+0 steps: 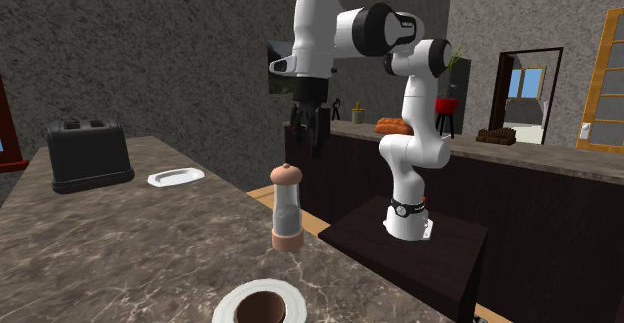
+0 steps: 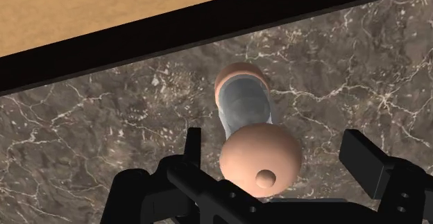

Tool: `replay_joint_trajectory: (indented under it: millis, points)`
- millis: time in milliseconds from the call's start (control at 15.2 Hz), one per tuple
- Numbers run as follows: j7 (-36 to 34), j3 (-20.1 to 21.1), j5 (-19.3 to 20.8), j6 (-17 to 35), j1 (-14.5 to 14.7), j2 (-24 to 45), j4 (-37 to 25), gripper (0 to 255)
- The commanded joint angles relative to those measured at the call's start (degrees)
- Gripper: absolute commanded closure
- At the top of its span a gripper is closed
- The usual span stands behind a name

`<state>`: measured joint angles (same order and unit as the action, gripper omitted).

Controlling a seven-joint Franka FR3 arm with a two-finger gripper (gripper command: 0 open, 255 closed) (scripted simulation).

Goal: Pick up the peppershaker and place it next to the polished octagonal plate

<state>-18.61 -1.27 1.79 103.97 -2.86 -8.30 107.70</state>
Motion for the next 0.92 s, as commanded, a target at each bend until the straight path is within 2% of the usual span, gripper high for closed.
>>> replay_joint_trajectory:
  millis: [0, 66, 528, 858]
  points:
    - [-1.14, -0.07, 0.11, 0.61, -0.19, 4.59, -4.15, 0]
    - [-1.40, -0.12, 0.13, 0.60, -0.24, 5.80, -5.40, 0]
    - [-1.42, -0.21, 0.16, 5.87, -0.30, 6.39, -0.72, 0]
    - [-1.42, -0.22, 0.16, 6.30, -0.31, 6.47, -0.37, 0]
